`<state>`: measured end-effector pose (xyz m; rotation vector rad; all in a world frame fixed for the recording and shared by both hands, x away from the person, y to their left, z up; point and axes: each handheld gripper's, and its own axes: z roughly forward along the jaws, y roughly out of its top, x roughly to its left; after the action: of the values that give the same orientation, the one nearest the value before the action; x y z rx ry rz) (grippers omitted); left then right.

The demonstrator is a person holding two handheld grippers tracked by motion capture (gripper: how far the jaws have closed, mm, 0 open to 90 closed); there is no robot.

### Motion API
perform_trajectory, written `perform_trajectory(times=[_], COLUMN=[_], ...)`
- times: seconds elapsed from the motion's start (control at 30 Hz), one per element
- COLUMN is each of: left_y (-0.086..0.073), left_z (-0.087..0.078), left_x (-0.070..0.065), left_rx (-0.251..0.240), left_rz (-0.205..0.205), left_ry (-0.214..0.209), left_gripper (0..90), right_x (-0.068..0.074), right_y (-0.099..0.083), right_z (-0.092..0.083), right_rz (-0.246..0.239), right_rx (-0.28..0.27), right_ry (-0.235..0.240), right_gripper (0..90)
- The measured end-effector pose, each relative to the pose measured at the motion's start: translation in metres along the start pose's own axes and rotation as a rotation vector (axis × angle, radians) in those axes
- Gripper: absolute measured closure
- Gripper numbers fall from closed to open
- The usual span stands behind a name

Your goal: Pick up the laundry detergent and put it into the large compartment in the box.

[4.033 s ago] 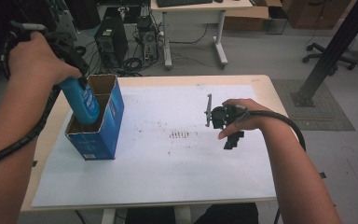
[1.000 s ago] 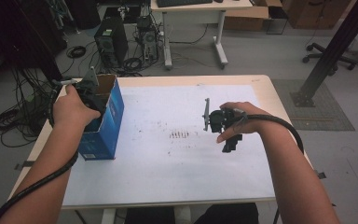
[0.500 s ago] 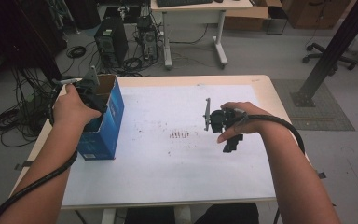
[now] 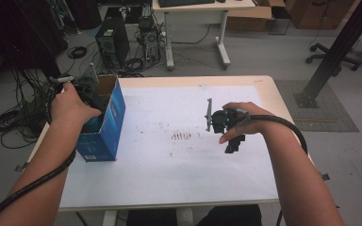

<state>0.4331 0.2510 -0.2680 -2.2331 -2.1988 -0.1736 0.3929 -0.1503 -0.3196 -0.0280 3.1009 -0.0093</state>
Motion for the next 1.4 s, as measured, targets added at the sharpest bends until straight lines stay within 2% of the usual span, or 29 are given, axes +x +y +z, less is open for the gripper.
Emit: perform_trajectory(times=[0.1,0.3,0.47,0.63,0.73,0.77,0.87,1.0,1.07,1.1,1.23,1.37,1.4], left_y=[-0.002,-0.006,-0.007,-0.009,-0.009,-0.009,-0.01,-0.01,-0.011,-0.012,-0.014,-0.015,-0.015], left_z=[-0.009,-0.028,-0.032,-0.034,-0.034,-0.034,-0.035,-0.037,-0.04,-0.043,-0.049,-0.06,-0.064], left_x=[0.0,-0.002,-0.003,-0.002,-0.002,-0.002,-0.005,-0.007,-0.009,-0.012,-0.018,-0.027,-0.033], left_rx=[-0.02,-0.047,-0.052,-0.067,-0.065,-0.062,-0.069,-0.075,-0.072,-0.08,-0.083,-0.094,-0.086], left_rz=[0.016,0.053,0.075,0.121,0.142,0.142,0.172,0.192,0.214,0.244,0.276,0.336,0.4], left_ry=[0.017,0.027,0.014,0.005,0.017,0.016,0.019,0.026,0.027,0.028,0.032,0.032,0.033], left_gripper=[18.3,17.2,15.6,10.5,7.8,4.3,2.8,0.3,0.2,0.2,0.2,0.2,0.2], right_x=[0.0,0.001,0.001,0.002,0.002,0.002,0.003,0.004,0.004,0.004,0.005,0.006,0.006], right_y=[-0.001,-0.001,-0.001,-0.002,-0.003,-0.003,-0.004,-0.005,-0.005,-0.006,-0.008,-0.009,-0.01], right_z=[0.0,-0.002,-0.003,-0.004,-0.005,-0.005,-0.006,-0.006,-0.006,-0.006,-0.007,-0.008,-0.009], right_rz=[0.001,0.0,0.004,0.007,0.008,0.009,0.013,0.014,0.014,0.015,0.018,0.024,0.024], right_rx=[-0.003,-0.003,-0.002,0.001,0.001,0.001,0.003,0.003,0.002,0.004,0.002,0.006,0.007], right_ry=[0.001,-0.003,-0.004,-0.004,-0.005,-0.006,-0.006,-0.006,-0.006,-0.008,-0.008,-0.009,-0.009], right_gripper=[5.8,5.8,5.8,5.8,5.8,5.8,5.8,5.8,5.8,5.8,5.8,5.9,5.8])
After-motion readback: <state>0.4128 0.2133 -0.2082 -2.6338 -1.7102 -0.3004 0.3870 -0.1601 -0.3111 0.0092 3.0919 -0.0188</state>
